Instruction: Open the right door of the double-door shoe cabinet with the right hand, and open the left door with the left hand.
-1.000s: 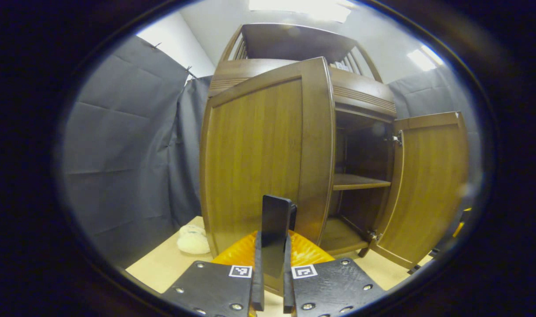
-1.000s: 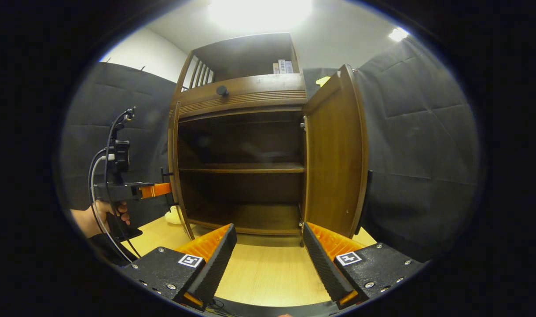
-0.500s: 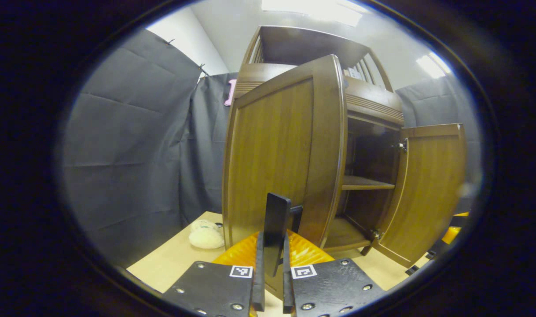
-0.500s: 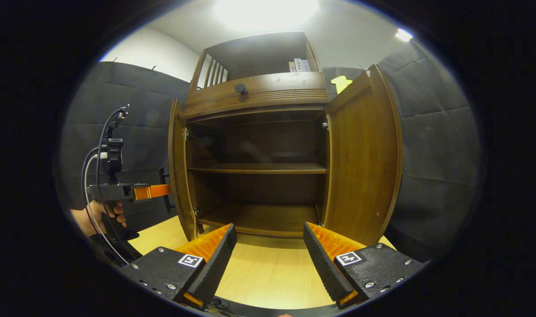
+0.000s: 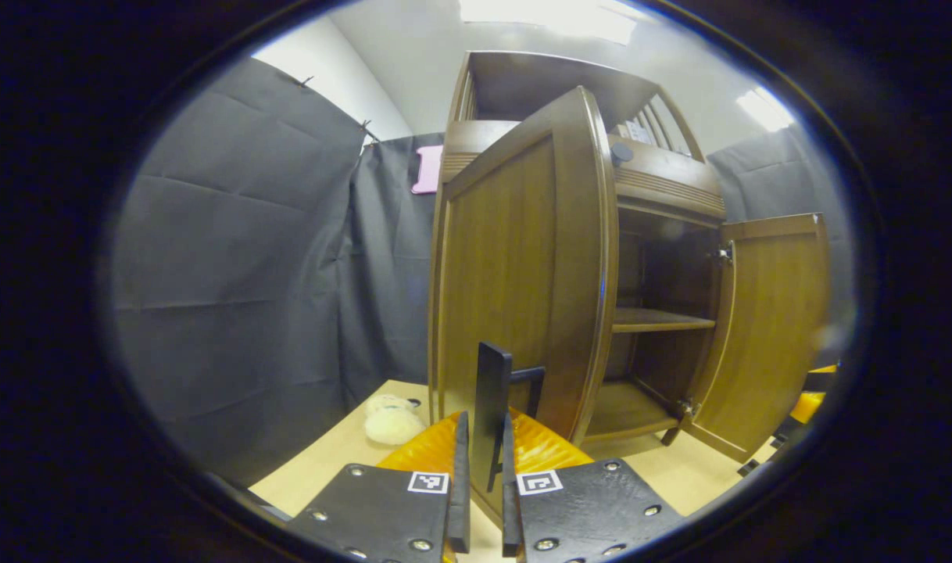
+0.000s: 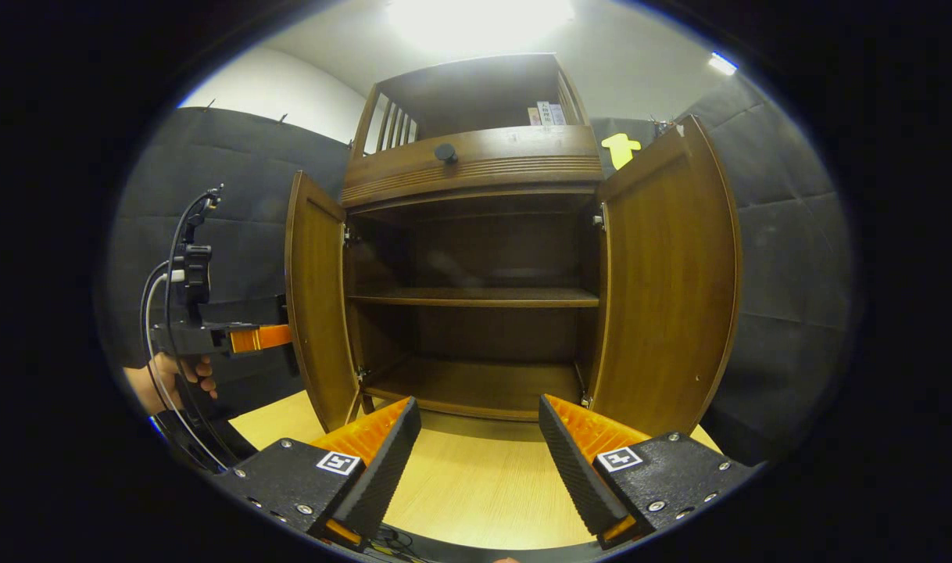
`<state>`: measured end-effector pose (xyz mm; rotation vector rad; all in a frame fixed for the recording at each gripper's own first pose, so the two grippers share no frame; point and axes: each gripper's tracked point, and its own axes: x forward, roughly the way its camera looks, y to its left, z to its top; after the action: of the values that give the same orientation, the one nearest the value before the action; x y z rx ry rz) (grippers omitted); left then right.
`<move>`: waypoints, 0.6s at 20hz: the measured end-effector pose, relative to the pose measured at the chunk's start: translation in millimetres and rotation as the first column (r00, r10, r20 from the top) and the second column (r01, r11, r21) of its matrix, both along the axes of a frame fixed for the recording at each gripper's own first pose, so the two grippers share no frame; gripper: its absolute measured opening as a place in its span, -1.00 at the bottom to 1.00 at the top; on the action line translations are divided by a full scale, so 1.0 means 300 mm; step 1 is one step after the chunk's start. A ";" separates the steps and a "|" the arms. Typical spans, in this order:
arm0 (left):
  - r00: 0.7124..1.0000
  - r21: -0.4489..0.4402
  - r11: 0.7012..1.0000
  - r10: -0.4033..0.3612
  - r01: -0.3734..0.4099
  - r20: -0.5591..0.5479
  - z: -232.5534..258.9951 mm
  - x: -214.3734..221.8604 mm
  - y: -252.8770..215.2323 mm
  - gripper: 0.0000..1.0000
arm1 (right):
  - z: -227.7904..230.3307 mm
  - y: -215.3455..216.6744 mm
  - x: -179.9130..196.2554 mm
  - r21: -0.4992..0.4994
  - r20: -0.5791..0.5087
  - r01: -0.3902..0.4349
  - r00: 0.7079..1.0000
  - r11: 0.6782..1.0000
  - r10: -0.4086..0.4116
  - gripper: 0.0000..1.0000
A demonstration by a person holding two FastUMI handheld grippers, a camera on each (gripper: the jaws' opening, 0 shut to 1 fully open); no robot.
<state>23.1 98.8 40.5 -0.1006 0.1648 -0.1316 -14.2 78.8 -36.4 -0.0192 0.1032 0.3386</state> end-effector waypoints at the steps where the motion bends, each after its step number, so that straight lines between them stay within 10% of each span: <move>1: 1.000 0.001 1.000 0.012 -0.012 -0.002 -0.004 -0.004 0.021 -0.71 | -0.001 0.009 0.002 0.000 0.000 -0.003 1.000 1.000 0.003 0.93; 9: 0.987 0.058 0.986 0.158 -0.157 -0.017 -0.039 -0.066 0.321 -0.81 | 0.001 0.084 0.022 -0.005 0.003 -0.031 1.000 1.000 0.031 0.88; 10: 0.985 0.069 0.983 0.173 -0.172 -0.014 -0.037 -0.073 0.361 -0.57 | -0.001 0.094 0.025 -0.007 0.002 -0.036 0.999 0.999 0.036 0.88; 12: 0.978 0.071 0.976 0.207 -0.206 -0.011 -0.033 -0.096 0.417 -0.81 | -0.001 0.113 0.031 -0.007 0.002 -0.045 0.999 0.999 0.045 0.88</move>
<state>-5.8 223.9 30.6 -0.0488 0.1762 0.0829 -4.8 112.8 -36.6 -0.0291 0.1020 0.3834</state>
